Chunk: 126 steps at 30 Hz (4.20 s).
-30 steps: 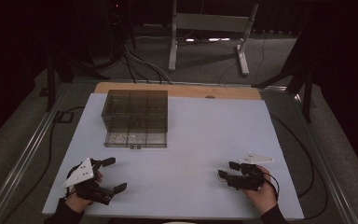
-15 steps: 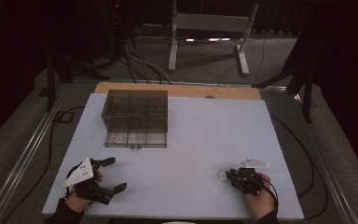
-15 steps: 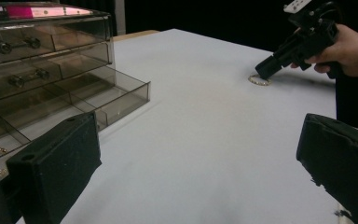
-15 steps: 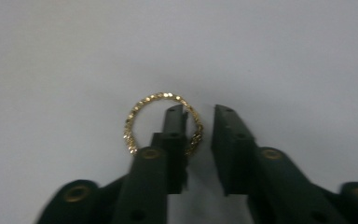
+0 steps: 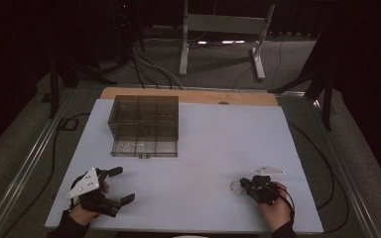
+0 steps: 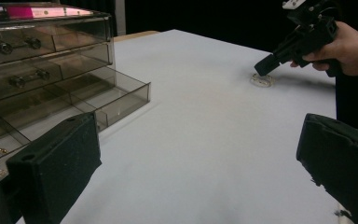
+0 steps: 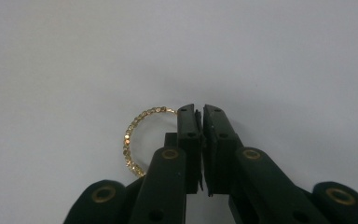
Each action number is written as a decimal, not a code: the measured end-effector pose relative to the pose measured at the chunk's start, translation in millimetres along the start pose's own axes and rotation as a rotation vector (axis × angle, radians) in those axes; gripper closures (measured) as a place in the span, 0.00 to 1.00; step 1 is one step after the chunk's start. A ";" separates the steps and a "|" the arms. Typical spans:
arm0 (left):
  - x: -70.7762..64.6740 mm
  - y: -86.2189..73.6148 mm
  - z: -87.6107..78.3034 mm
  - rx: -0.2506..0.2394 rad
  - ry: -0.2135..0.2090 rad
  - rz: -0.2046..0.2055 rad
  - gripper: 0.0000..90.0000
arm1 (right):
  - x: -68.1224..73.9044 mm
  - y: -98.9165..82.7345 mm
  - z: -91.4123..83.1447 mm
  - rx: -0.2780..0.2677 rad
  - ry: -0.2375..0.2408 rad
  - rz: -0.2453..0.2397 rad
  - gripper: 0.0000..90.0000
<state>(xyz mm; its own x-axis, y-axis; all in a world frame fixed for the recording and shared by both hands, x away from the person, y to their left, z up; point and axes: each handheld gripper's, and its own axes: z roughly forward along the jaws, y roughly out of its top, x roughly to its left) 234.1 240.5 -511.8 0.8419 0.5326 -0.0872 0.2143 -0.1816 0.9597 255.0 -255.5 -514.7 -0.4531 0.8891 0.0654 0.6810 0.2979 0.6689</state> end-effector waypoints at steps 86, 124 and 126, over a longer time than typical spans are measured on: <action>0.4 -0.9 -1.8 -0.003 -0.007 0.000 0.01 | 154.5 202.8 92.6 -0.136 0.264 -0.279 0.96; 0.4 -2.6 -1.6 0.003 -0.008 -0.002 0.01 | 197.6 209.0 128.6 -0.148 0.492 -0.225 0.15; -0.4 -1.6 -1.3 0.001 -0.008 -0.001 0.01 | 190.2 205.6 120.2 -0.148 0.518 -0.231 0.10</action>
<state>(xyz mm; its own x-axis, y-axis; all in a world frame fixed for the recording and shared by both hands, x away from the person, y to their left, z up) 232.8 241.7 -512.9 0.8454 0.5264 -0.0903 0.2156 -0.1817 0.9594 378.0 16.7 -453.7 -0.8278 0.5100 0.2337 0.4604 0.3795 0.8025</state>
